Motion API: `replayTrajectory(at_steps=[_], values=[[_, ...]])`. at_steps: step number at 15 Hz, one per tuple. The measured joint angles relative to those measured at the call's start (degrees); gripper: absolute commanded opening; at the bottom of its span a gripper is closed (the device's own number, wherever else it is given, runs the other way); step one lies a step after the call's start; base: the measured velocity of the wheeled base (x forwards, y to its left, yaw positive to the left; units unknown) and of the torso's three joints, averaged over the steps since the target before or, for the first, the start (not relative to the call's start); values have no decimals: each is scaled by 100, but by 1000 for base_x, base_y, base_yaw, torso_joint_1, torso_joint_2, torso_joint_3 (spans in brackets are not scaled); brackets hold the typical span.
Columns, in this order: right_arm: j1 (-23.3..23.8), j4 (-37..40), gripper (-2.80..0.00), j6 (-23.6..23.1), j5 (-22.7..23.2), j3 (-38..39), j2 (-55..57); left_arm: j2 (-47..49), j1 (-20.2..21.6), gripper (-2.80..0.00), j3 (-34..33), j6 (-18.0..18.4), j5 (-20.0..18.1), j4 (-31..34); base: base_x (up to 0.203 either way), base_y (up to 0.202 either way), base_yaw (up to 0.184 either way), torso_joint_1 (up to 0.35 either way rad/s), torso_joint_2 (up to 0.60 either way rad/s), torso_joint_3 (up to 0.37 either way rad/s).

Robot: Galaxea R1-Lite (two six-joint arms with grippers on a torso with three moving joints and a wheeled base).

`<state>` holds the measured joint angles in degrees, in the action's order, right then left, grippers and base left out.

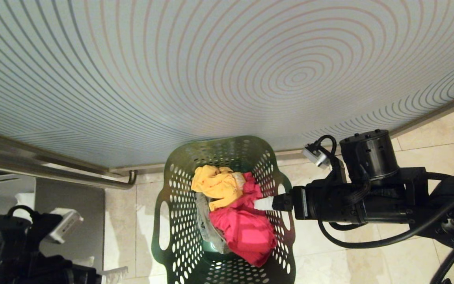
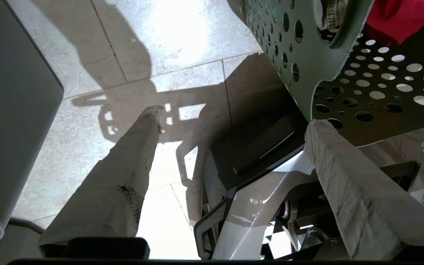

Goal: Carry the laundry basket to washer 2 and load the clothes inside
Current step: Pick up the clothes basket and put it beside the washing machine

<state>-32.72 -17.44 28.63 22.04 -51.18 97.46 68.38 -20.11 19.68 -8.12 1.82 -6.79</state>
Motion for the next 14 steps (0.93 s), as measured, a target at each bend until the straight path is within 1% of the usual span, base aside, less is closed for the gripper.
replayTrajectory(at_steps=[7, 10, 11, 12, 14], values=[[-46, -29, 0, -14, -20, 30, 127, -92, -2, 0, 71, -4, -4, -6, 0, 0, 0, 0, 0, 0], [-44, -28, 0, -35, -49, 82, 169, -220, -66, 0, 107, -32, -97, 45, 0, 0, 0, 0, 0, 0], [-42, -28, 0, -44, -53, 83, 184, -245, -165, 0, 107, -102, -134, 43, 0, 0, 0, 0, 0, 0], [-42, -28, 0, -46, -59, 83, 196, -248, -327, 0, 112, -247, -149, 28, 0, 0, 0, 0, 0, 0], [-40, -28, 0, -48, -73, 83, 226, -170, -741, 0, 187, -751, -135, -1, 0, 0, 0, 0, 0, 0]])
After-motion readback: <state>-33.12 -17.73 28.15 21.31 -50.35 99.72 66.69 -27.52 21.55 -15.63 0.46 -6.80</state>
